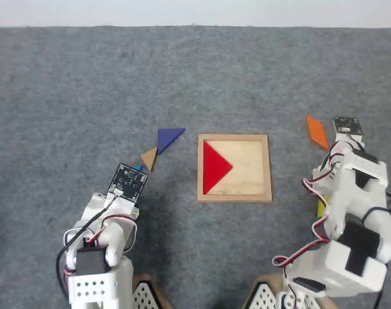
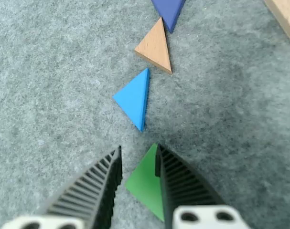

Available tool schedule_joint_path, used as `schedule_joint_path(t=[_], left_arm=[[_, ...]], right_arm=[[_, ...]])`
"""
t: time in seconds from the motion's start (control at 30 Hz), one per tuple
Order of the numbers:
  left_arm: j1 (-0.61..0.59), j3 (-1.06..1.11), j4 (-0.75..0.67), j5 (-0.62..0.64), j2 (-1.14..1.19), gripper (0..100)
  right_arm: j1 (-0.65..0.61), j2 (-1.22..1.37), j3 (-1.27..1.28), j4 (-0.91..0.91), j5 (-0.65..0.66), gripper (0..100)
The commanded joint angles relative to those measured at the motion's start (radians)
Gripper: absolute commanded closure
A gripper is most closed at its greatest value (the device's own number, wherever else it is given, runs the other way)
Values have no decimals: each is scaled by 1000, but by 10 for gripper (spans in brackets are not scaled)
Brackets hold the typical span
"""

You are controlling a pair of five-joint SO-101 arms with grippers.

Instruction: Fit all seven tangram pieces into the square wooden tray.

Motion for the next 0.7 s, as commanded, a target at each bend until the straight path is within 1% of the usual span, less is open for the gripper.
schedule_joint_path(t=[0.0, 0.2, 0.37, 0.43, 0.57, 0.67], left_arm=[[-3, -7, 3, -6, -20, 892], [-3, -7, 3, -6, -20, 892], [-3, -7, 3, -6, -20, 892], [-3, -7, 3, -6, -20, 892], [-3, -7, 5, -6, -20, 892], [-3, -7, 5, -6, -20, 892]], right_arm=[[-38, -128, -2, 56, -15, 768], [-90, -234, -2, 130, -18, 768], [-64, -249, 0, 128, -15, 763], [-41, -232, 3, 113, -9, 743], [-13, -145, 5, 54, 8, 664], [-12, -51, -2, 16, 46, 671]])
